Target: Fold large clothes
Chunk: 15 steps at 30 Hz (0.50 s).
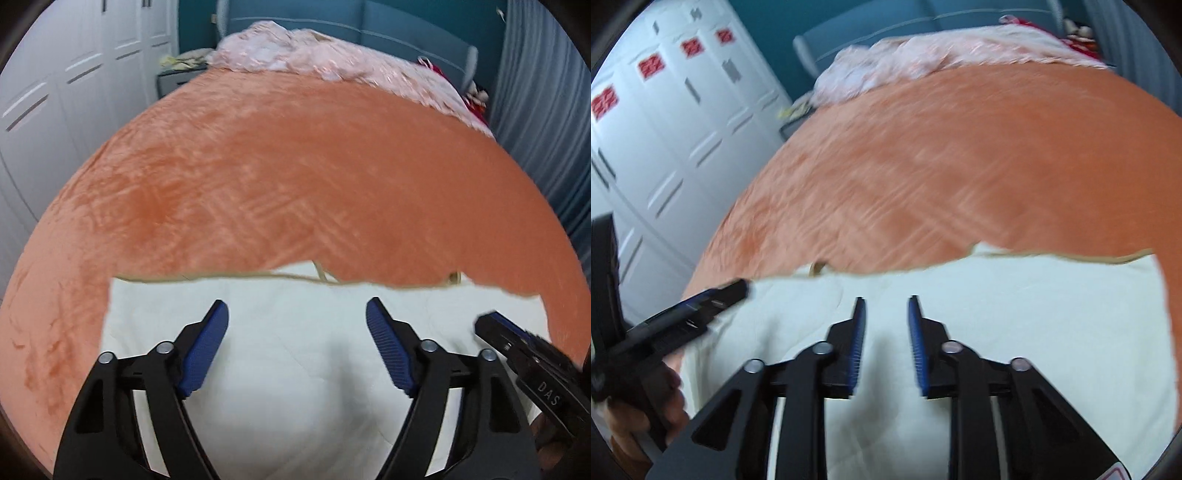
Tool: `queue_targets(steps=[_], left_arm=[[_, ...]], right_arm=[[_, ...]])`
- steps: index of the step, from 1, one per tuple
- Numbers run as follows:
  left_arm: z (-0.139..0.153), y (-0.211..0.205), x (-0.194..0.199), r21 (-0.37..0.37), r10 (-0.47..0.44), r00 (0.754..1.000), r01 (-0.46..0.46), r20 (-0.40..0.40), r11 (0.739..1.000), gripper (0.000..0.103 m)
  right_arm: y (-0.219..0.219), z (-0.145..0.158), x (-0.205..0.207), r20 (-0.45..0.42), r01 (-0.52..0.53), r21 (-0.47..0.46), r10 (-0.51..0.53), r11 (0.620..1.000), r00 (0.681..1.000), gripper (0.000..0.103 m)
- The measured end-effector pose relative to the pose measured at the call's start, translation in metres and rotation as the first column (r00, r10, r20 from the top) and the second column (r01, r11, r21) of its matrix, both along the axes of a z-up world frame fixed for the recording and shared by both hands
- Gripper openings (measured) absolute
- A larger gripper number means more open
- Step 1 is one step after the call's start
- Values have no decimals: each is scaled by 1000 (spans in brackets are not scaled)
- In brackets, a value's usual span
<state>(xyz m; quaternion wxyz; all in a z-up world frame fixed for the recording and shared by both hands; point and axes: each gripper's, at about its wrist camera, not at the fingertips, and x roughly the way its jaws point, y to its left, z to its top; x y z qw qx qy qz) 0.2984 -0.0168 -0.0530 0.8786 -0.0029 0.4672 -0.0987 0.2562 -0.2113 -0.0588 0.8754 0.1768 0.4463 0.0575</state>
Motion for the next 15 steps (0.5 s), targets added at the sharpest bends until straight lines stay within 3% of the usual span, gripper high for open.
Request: queue_targets(steps=[3,6,15], left_arm=[[-33,-20,-6,20,-31,998,32,-53,999,65],[-51,-30,-11,66,-32,999,34,-31,997,68],[-75,-39,-7,115,-39,999,38,12,993,78]], right_arm=[[14,-24,6,-64,-36,-35,33,999,997,5],[15,-42,5,-88,-23,-31,21,999,996,0],[8,-70,13,-90,14,-13,-15,1000,996,0]])
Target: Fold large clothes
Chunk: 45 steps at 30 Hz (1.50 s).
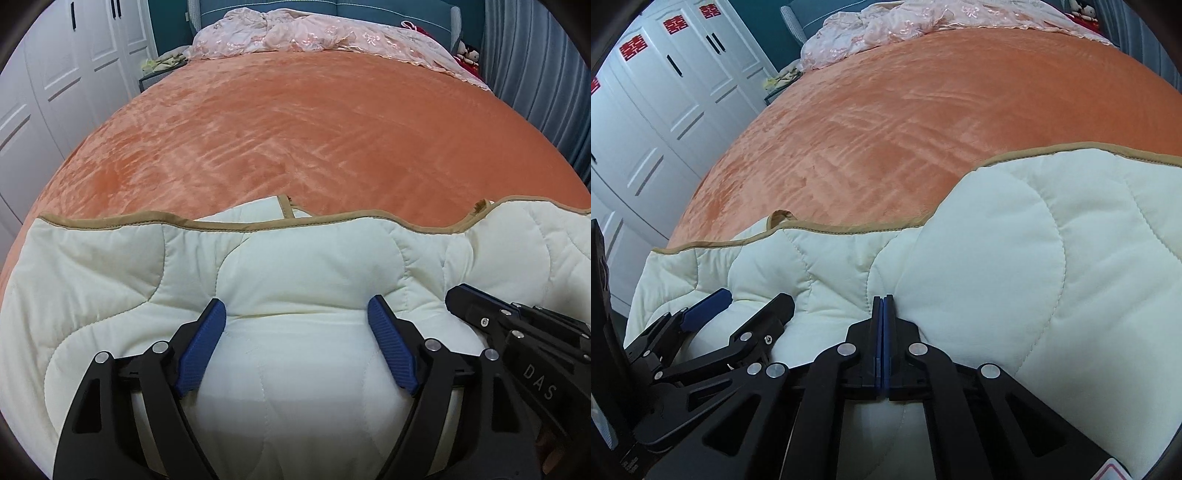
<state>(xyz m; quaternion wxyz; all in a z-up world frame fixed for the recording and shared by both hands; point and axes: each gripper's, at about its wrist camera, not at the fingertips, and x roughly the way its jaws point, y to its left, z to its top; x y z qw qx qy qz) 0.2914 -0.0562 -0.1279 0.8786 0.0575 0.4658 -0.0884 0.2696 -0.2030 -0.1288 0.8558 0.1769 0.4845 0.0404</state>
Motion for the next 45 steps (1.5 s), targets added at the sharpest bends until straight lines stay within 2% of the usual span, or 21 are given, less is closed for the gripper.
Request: queue_targets(steps=[9,13,15,16,17,18,19,21,22,25,28,30,33,36,42,45], left_arm=[[-7,-2,4,6,17,1000,-18,20,1000,83],[-3,1,13,-12,28,1000,-28,-6,1000,85],[6,10,17,-37,48,998,-49,-28,998,85],[13,18,18,-50,82,996,-83,-26,995,84],[24,34,19,-87,134,991,-135,-20,987,80],[35,54,18,-134,194,981,-195,-18,972,79],[44,72,15,-182,245,969,-244,-19,952,79],[66,105,1,-246,318,948,-310,-9,918,79],[76,113,-10,-259,322,947,-309,7,915,79],[84,106,-43,-249,228,974,-221,1,943,79],[78,81,-82,-242,119,993,-121,-20,963,79],[71,61,-105,-202,65,998,-68,-21,977,79],[51,43,-122,-153,34,998,-43,-59,987,79],[40,39,-128,-111,37,998,-42,-48,993,79],[24,31,-129,-49,46,999,-47,-26,998,80],[19,23,-131,-14,53,999,-54,-5,998,82]], right_arm=[[-5,-8,5,30,17,43,-19,999,999,0],[-12,-5,9,33,38,74,-41,997,999,0],[-22,10,1,62,135,18,-136,991,989,0],[-33,23,-9,98,231,-20,-228,973,969,0],[-45,36,-22,139,313,-25,-307,950,942,4],[-56,47,-35,173,361,-11,-354,932,919,13],[-66,57,-48,194,383,-3,-375,924,906,13],[-73,71,-69,210,351,-2,-343,936,916,13],[-70,76,-79,211,316,-4,-308,949,928,13],[-42,79,-102,188,167,-5,-163,986,969,13],[-5,73,-118,161,56,15,-58,998,985,13],[14,67,-125,132,19,21,-22,1000,991,13],[32,48,-130,56,-4,14,3,1000,998,13],[38,37,-135,28,-14,-29,15,999,1000,9],[33,17,-132,11,-5,-34,5,999,1000,0],[27,12,-133,23,5,-13,-5,1000,1000,0]])
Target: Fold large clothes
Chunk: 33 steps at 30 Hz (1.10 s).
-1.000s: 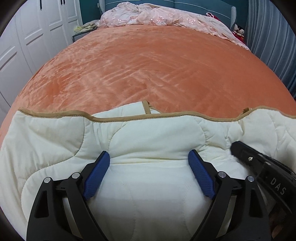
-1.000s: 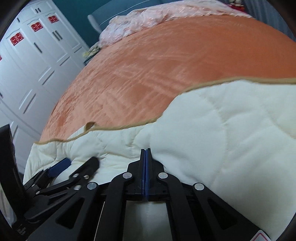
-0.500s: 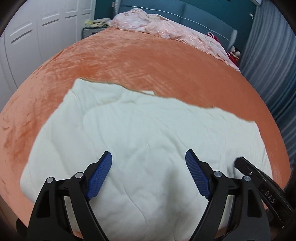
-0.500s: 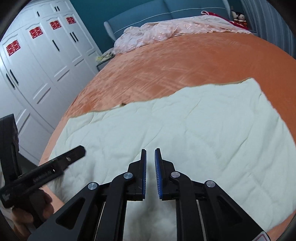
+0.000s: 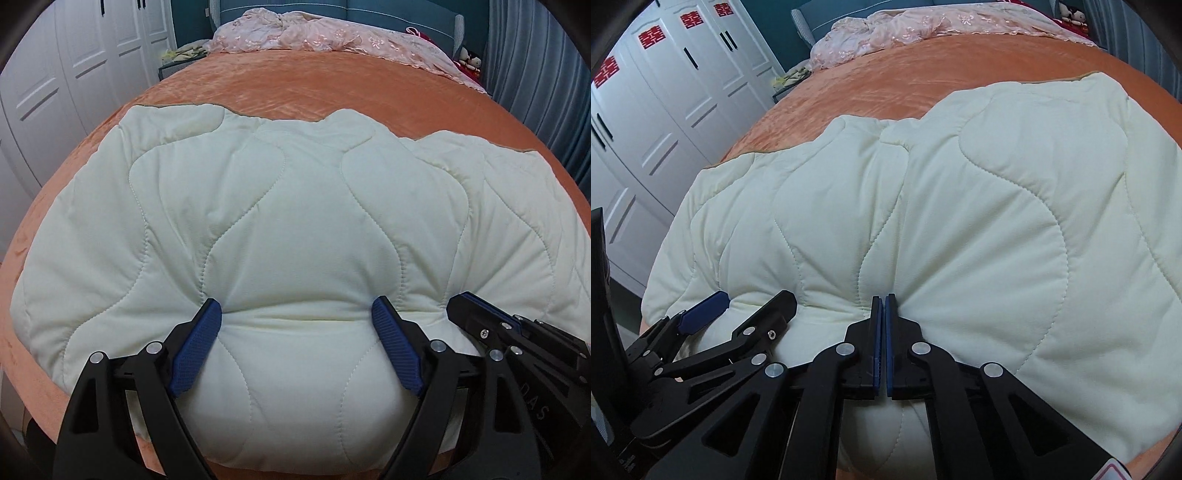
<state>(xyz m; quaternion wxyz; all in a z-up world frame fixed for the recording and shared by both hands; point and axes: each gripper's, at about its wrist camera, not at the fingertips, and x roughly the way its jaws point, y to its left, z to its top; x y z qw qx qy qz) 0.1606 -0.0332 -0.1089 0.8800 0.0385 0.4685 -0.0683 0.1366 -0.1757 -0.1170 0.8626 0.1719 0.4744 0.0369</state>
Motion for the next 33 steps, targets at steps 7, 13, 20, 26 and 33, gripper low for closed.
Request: queue_targets(steps=[7,13,20,26,33], left_arm=[[-3,-1,4,17,4,1000,-4,11,1000,83],[22,17,-5,-64,32,999,-33,-14,997,83],[57,133,-41,-175,271,961,-276,-49,945,86],[20,213,-38,-382,382,884,-463,-270,800,89],[7,190,-15,-444,318,904,-418,-285,792,97]], right_arm=[[-1,-2,-3,12,-1,2,1,1000,1000,0],[4,15,-2,-32,-2,-22,1,1000,999,0],[53,46,-22,-23,-111,-201,108,973,994,13],[65,34,-25,-52,-99,-261,89,960,995,13],[74,33,-24,-75,-111,-325,92,939,993,13]])
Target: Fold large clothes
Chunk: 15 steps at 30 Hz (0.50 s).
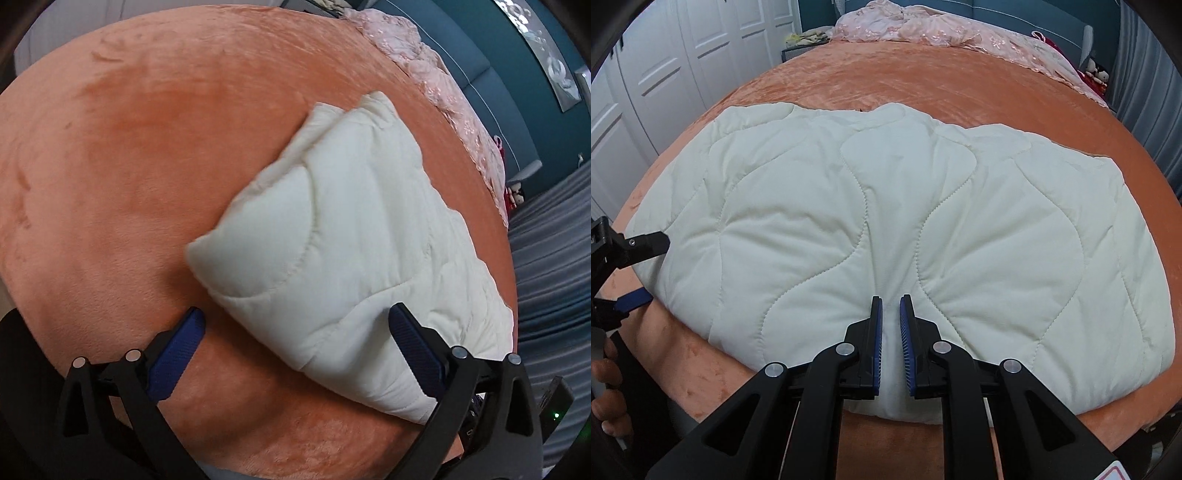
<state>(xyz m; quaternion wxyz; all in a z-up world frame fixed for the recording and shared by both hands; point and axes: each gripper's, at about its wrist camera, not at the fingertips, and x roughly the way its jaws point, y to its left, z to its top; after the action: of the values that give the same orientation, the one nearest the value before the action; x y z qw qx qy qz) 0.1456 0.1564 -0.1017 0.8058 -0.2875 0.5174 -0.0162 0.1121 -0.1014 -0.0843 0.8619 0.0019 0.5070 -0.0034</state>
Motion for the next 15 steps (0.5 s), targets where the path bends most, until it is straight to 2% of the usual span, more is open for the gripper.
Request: queue_targets(steps=[1,3,4,6,7,9,11,15], left_arm=[[0,-6,4,7,-21,1000,21,-2,1000,96],[2,-19,9,24,-62,998,62,-2,998,83],[5,-24,9,41,-72,997,72,-1,997,79],[15,-30,6,68,-89,996,87,20,994,58],[21,-32,4,78,-95,995,93,28,993,54],[35,-31,-1,85,-111,992,106,56,991,36],[49,-31,-7,85,-131,987,124,91,989,28],[82,-42,-15,88,-175,971,162,162,983,19]], right_arm=[[1,1,0,-2,2,-9,-2,1000,1000,13],[4,2,1,-12,11,-17,-11,1000,1000,13],[3,4,1,-18,16,-15,-17,1000,1000,13],[1,9,-3,-27,31,7,-30,1000,999,15],[-2,13,-6,-29,39,26,-38,999,999,18],[-7,17,-12,-33,51,84,-48,995,998,24],[-11,15,-18,-60,59,132,-51,989,997,24],[-5,4,-22,-75,38,105,-30,994,997,24]])
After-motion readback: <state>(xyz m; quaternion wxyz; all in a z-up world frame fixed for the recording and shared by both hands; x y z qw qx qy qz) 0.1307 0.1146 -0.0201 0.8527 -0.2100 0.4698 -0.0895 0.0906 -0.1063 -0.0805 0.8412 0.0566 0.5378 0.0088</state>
